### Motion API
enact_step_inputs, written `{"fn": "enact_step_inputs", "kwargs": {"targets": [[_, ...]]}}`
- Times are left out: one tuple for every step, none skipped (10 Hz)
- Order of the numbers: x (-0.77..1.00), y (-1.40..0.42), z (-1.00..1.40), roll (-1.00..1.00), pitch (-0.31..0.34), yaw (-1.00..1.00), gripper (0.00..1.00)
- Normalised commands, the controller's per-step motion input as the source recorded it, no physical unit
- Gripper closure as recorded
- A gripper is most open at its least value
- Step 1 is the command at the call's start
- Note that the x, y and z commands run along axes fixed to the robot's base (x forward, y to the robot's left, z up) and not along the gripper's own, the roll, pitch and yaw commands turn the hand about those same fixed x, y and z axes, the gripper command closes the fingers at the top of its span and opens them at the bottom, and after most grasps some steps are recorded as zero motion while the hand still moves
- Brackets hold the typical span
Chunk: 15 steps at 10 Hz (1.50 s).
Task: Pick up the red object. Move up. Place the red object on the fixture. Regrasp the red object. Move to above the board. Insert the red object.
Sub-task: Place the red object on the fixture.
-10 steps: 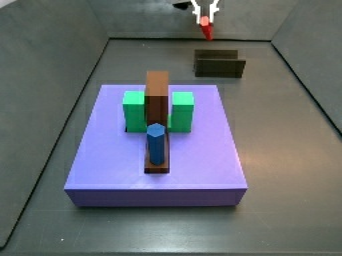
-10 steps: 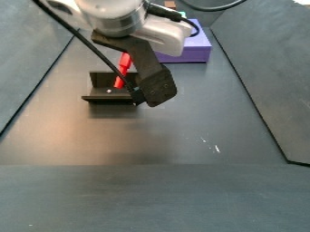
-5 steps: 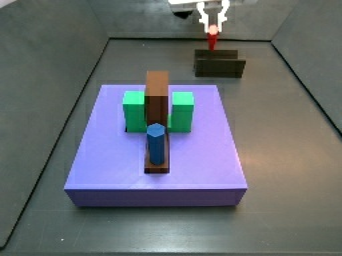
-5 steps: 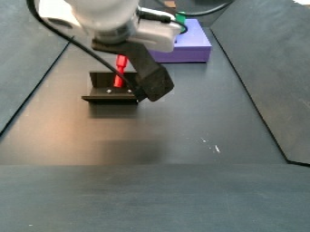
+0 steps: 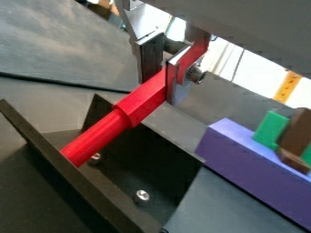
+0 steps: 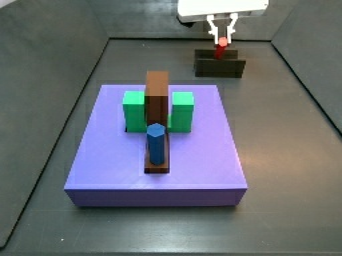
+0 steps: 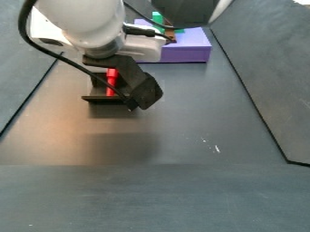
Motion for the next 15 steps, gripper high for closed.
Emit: {"fn": "enact_step_inputs", "kwargs": {"targets": [[0.25, -0.11, -0.15, 0.0, 0.006, 0.32, 1.0], [0.2, -0.11, -0.11, 0.0, 0.017, 0.25, 1.0], [0.17, -0.08, -0.07, 0.0, 0.0, 0.23, 1.0], [0.11, -0.07, 0.0, -0.09, 0.029, 0.22, 1.0], [0.07, -0.06, -0.05, -0.17, 0.0, 0.22, 1.0], [0.05, -0.01, -0.11, -0.17, 0.0, 0.17, 1.0], [0.0, 0.0, -0.14, -0.21, 0.0, 0.15, 1.0], [0.0, 0.0, -0.19, -0.19, -0.049, 0.13, 1.0], [0.0, 0.0, -0.13, -0.1, 0.0, 0.09, 1.0], [0.0, 0.03, -0.08, 0.0, 0.0, 0.05, 1.0], [-0.02, 0.04, -0.11, 0.0, -0.017, 0.02, 1.0], [-0.08, 0.08, -0.06, 0.0, -0.011, 0.0, 1.0], [-0.1, 0.07, -0.04, 0.0, -0.011, 0.0, 1.0], [0.0, 0.0, 0.0, 0.0, 0.0, 0.0, 1.0], [0.0, 0.0, 0.0, 0.0, 0.0, 0.0, 0.0]]}}
